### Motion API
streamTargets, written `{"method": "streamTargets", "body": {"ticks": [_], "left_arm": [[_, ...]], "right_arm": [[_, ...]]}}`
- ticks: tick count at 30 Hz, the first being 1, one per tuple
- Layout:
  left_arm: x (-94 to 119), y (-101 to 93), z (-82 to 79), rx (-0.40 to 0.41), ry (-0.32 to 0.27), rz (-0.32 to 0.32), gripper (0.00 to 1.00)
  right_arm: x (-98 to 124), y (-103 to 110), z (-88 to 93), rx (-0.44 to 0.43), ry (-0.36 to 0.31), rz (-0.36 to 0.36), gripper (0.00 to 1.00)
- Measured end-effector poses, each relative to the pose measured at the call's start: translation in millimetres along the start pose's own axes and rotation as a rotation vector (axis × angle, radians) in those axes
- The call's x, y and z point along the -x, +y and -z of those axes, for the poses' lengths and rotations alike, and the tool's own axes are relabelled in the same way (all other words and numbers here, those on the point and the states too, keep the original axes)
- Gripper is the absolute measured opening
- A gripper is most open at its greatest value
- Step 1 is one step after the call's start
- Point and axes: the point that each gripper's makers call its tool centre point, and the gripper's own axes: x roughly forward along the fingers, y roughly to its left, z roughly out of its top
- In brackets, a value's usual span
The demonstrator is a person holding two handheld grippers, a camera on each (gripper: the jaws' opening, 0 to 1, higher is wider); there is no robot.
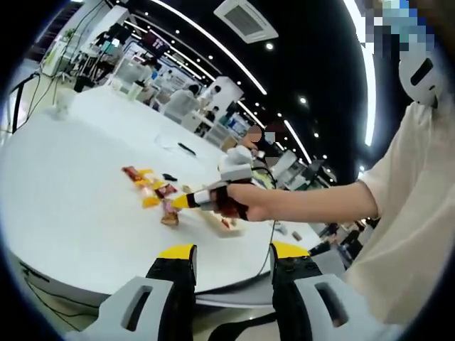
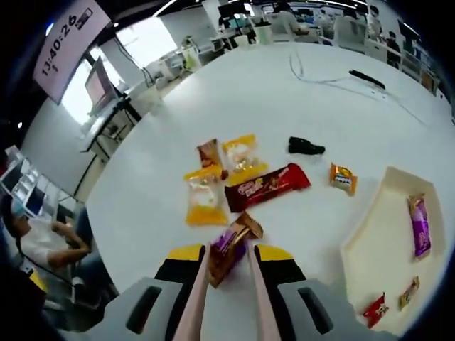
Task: Place the target food into the container with the food tongs after gripping and lifting it, then release it inside without dropping or visibly crushing the food.
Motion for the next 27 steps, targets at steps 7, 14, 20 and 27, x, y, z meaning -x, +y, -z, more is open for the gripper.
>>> {"method": "streamTargets", "body": {"ticks": [7, 14, 20, 27], "left_arm": [[-1, -1.2, 0.6, 0.001, -0.001, 0.004, 0.40], [-3, -3.0, 1.3, -0.002, 0.002, 0.013, 0.40], [-6, -4.7, 0.9, -0.003, 0.000, 0.021, 0.40], [-11, -8.5, 1.9, -0.009, 0.004, 0.040, 0.40]], "right_arm": [[7, -1, 10.5, 0.129, 0.050, -0.041, 0.27], [21, -19, 28.6, 0.157, 0.071, -0.043, 0.27], [28, -22, 35.6, 0.150, 0.075, -0.040, 0.27], [42, -20, 42.6, 0.157, 0.079, -0.036, 0.27]]}}
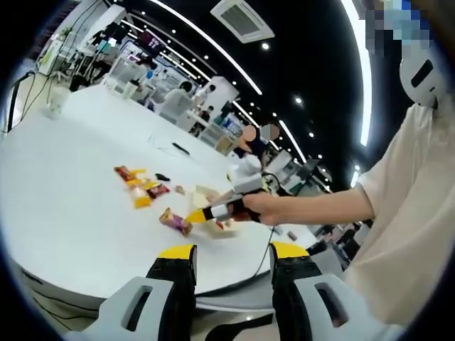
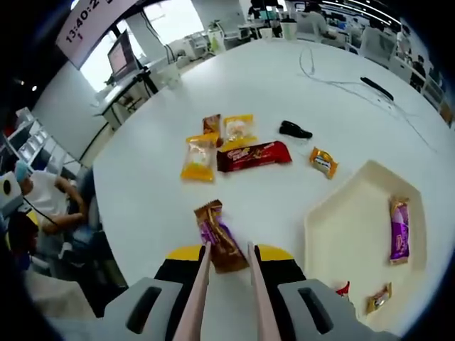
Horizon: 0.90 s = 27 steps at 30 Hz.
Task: Place the target food into the container with the food tongs after gripping and lifting it, then release it inside without dropping or visibly crushing the food.
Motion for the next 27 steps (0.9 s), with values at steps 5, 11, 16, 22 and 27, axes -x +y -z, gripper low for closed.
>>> {"method": "streamTargets", "body": {"ticks": [5, 11, 16, 22, 27], "left_arm": [[1, 1.8, -1.7, 0.000, -0.007, -0.002, 0.40], [3, 3.2, -1.2, 0.001, -0.011, -0.007, 0.40], [4, 3.6, -0.5, 0.005, -0.012, -0.010, 0.40], [5, 5.3, -0.2, 0.007, -0.012, -0.015, 0.40], [5, 6.1, -0.1, 0.009, -0.009, -0.016, 0.40]], "right_arm": [[6, 8, -7.1, 0.063, -0.016, -0.016, 0.27], [3, 17, -10.7, 0.214, 0.022, -0.013, 0.27], [-2, 20, -11.6, 0.255, 0.033, -0.012, 0.27], [-9, 23, -16.0, 0.272, 0.039, -0.019, 0.27], [-16, 21, -13.7, 0.290, 0.056, -0.015, 0.27]]}}
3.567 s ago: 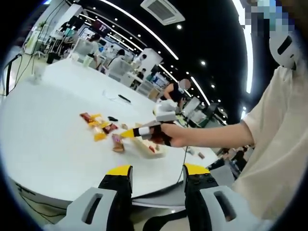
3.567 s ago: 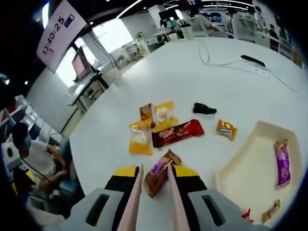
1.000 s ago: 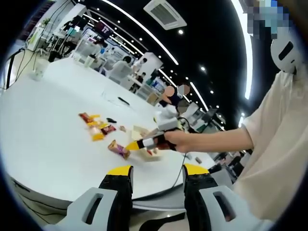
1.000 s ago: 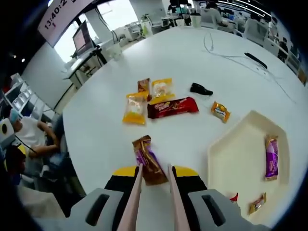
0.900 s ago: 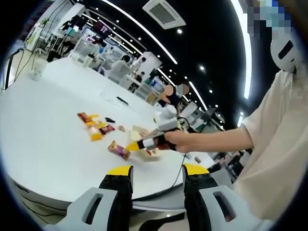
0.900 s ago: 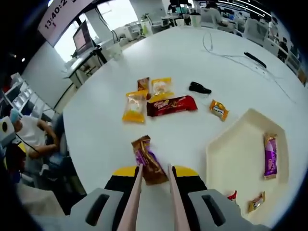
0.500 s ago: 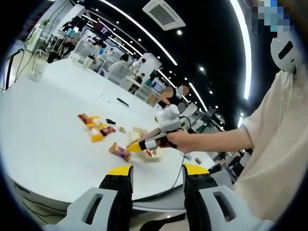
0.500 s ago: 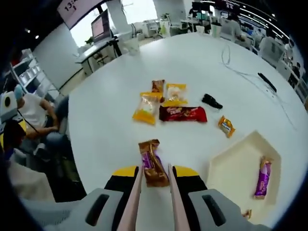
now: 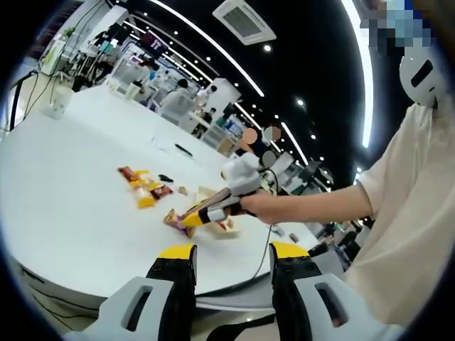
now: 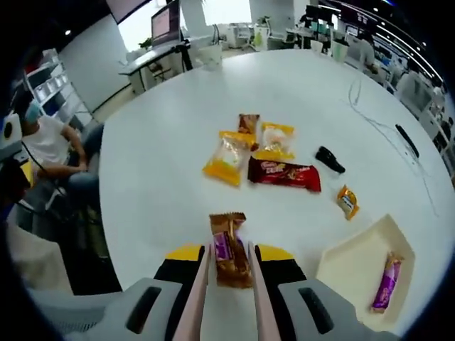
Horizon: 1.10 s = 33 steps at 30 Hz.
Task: Place the target food into the container with the food tongs after gripping and lifting it, then release it inside without dropping or visibly crushing the food.
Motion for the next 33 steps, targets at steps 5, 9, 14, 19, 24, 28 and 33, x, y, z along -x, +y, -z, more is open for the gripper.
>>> {"method": "streamTargets", "body": {"ticks": [5, 9, 14, 19, 24, 28, 33], "left_arm": [[0.3, 0.7, 0.6, 0.004, 0.001, -0.003, 0.40], [-0.1, 0.7, 1.5, 0.005, 0.006, -0.002, 0.40], [-1.5, 1.4, -0.9, 0.005, 0.003, -0.003, 0.40], [-2.7, 0.6, 0.9, 0.007, 0.009, 0.000, 0.40], [-2.7, 0.1, 2.2, 0.010, 0.010, 0.001, 0.40], [-2.4, 0.5, 1.9, 0.009, 0.010, 0.000, 0.40], [-1.0, 0.7, 0.4, 0.007, 0.007, -0.002, 0.40]], "right_arm": [[-2.3, -0.7, 1.9, 0.002, 0.005, 0.001, 0.27], [-4.2, -0.1, 4.2, 0.019, 0.015, 0.001, 0.27], [-4.6, -1.5, 5.4, 0.016, 0.015, 0.009, 0.26], [-4.2, -4.5, 4.7, 0.033, 0.006, 0.029, 0.24], [-4.4, -3.2, 3.9, 0.044, -0.002, 0.027, 0.22], [-5.3, -1.9, 3.9, 0.038, -0.005, 0.024, 0.21], [-4.4, -1.4, 2.9, 0.018, -0.015, 0.023, 0.21]]}}
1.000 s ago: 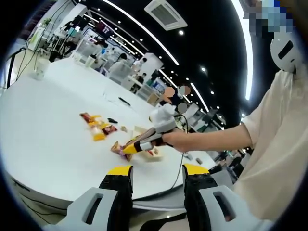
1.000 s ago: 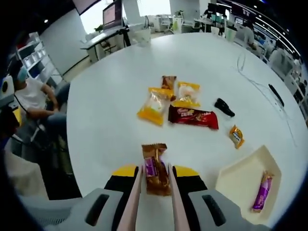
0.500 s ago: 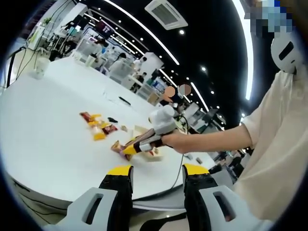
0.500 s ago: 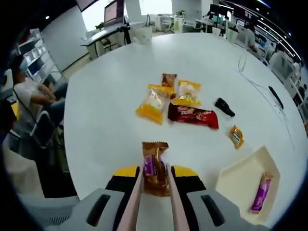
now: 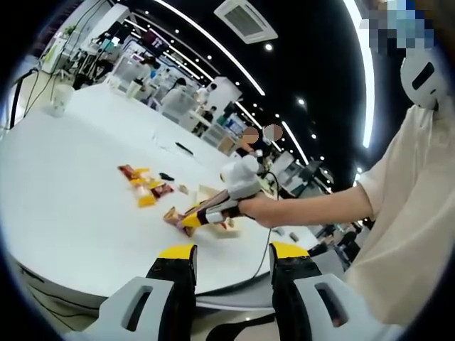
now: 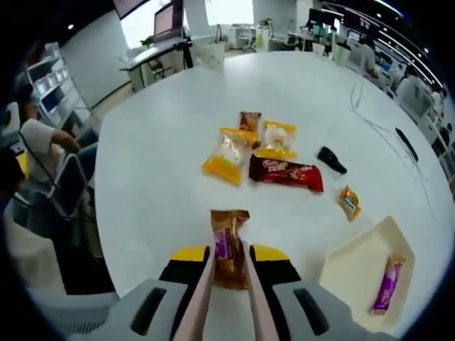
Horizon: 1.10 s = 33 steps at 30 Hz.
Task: Place the target food into the container with the food tongs after gripping and lifting it, then release it inside without dropping or visibly crushing the food.
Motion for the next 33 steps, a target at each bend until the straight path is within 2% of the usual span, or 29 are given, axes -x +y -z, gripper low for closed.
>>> {"method": "streamTargets", "body": {"ticks": [19, 23, 26, 29, 33], "left_arm": [[2, -11.2, -5.9, -0.039, -0.002, 0.017, 0.40], [2, -16.2, -8.1, -0.055, 0.000, 0.024, 0.40], [-1, -21.5, -11.5, -0.072, 0.000, 0.037, 0.40], [-3, -26.7, -13.7, -0.091, 0.006, 0.051, 0.40], [-4, -32.0, -16.0, -0.103, 0.010, 0.066, 0.41]], "right_arm": [[32, 5, -11.2, -0.061, -0.099, 0.012, 0.21], [45, 7, -13.6, -0.085, -0.138, 0.020, 0.22], [54, 8, -17.3, -0.088, -0.156, 0.016, 0.22], [58, 9, -17.6, -0.027, -0.153, 0.031, 0.22], [62, 11, -18.0, -0.048, -0.176, 0.024, 0.22]]}}
